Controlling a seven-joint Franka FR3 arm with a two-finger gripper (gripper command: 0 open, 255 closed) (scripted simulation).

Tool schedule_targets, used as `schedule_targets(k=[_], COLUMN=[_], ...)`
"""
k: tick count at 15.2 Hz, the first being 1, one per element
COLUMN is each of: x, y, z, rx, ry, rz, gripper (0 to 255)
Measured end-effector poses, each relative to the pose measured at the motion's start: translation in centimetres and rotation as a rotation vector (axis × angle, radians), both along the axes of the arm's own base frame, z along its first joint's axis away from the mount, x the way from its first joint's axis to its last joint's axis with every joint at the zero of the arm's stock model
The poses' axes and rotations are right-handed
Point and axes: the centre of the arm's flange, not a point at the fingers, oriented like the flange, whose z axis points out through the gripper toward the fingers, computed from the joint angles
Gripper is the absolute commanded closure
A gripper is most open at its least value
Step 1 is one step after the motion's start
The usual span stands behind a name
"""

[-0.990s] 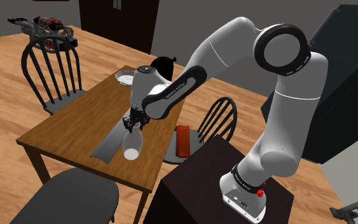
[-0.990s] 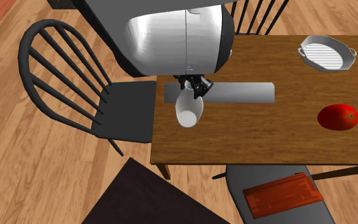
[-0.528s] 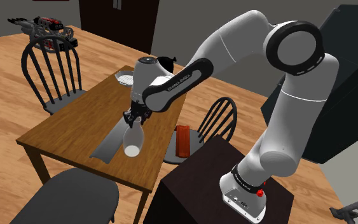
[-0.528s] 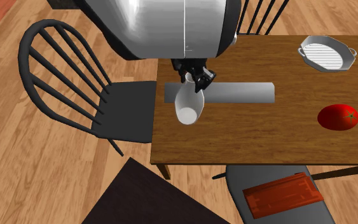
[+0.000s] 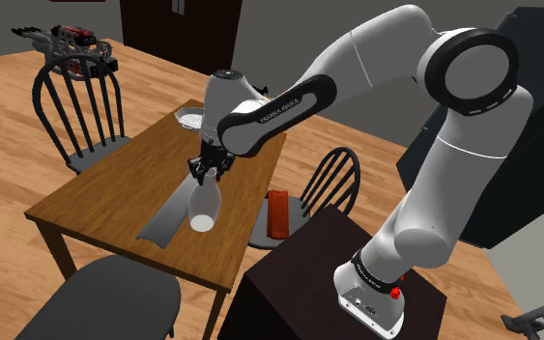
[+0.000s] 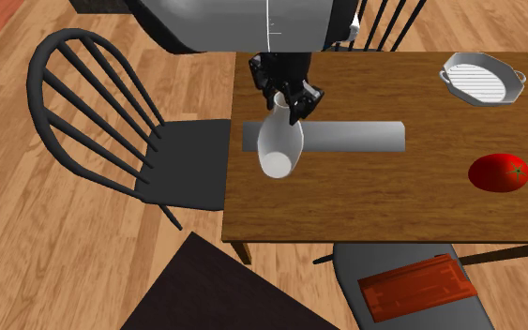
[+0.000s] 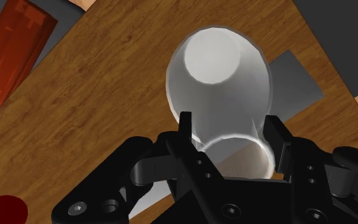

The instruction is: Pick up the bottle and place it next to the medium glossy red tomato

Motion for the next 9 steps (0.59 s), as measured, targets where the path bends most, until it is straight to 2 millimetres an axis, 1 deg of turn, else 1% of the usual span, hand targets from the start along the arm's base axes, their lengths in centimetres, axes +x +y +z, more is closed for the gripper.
schedule_targets(k=[9], x=[0.0], y=[0.1], z=[4.8], rx=[0.000], ry=[0.000], rz=[0.000], gripper=[255])
